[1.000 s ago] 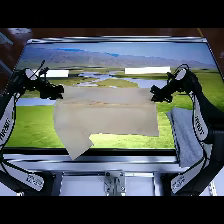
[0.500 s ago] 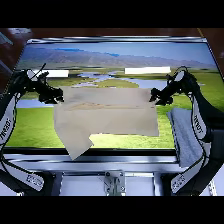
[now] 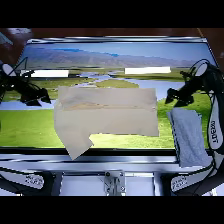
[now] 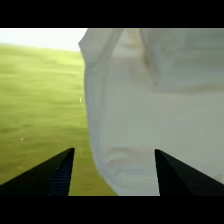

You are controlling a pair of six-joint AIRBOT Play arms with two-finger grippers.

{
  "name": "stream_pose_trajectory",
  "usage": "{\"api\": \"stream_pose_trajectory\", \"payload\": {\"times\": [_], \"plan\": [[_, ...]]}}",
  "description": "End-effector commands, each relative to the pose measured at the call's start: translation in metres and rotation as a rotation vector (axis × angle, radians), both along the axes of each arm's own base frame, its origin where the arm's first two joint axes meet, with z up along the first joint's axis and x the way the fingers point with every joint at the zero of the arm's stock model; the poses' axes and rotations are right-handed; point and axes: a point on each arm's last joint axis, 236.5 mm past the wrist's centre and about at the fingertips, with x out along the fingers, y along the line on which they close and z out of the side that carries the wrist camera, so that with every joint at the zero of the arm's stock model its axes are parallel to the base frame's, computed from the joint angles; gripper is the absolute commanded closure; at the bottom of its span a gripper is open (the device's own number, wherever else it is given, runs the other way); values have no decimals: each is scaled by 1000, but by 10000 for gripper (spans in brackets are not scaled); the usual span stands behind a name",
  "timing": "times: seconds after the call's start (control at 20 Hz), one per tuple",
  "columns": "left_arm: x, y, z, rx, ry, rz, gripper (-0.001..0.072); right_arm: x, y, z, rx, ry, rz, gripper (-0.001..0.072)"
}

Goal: Fold the shirts.

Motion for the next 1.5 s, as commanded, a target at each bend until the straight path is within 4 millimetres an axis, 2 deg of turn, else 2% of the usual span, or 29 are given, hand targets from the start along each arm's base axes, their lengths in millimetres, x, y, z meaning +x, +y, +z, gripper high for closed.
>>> {"api": "stream_pose_trajectory", "payload": {"times": [0.0,0.15,0.25,0.35,0.45,0.65,0.95,1.15,1.2,1.25,1.3,1.35,1.4,1.45], "plan": [[-61,5,5,-125,99,70,94,-71,-36,17,0,199,11,116],[-111,-23,-37,-262,90,161,94,-55,10,8,320,39,-161,116],[-136,-34,-64,-279,66,200,97,-51,22,-2,376,-5,-203,116],[-148,-38,-81,-272,58,223,105,-55,28,-12,375,5,-201,116],[-147,-40,-87,-278,45,250,105,-52,33,-15,369,-6,-183,116],[-126,-51,-89,-334,-37,301,106,-45,38,-16,360,-31,-175,116],[-132,-56,-99,-349,5,297,111,-45,48,-16,363,-26,-149,116],[-129,-74,-108,-353,-12,300,126,-45,49,-16,363,-24,-155,116],[-128,-76,-111,-348,-19,300,260,-45,50,-16,364,-20,-158,116],[-127,-77,-111,-342,-22,302,442,-46,50,-15,366,-17,-158,116],[-127,-77,-111,-343,-21,304,537,-47,50,-15,366,-11,-156,117],[-128,-78,-111,-346,-17,302,619,-48,50,-15,366,-7,-156,116],[-129,-79,-111,-350,-13,297,671,-51,50,-15,366,2,-150,116],[-130,-80,-110,-354,-6,294,671,-57,48,-16,355,18,-125,112]]}}
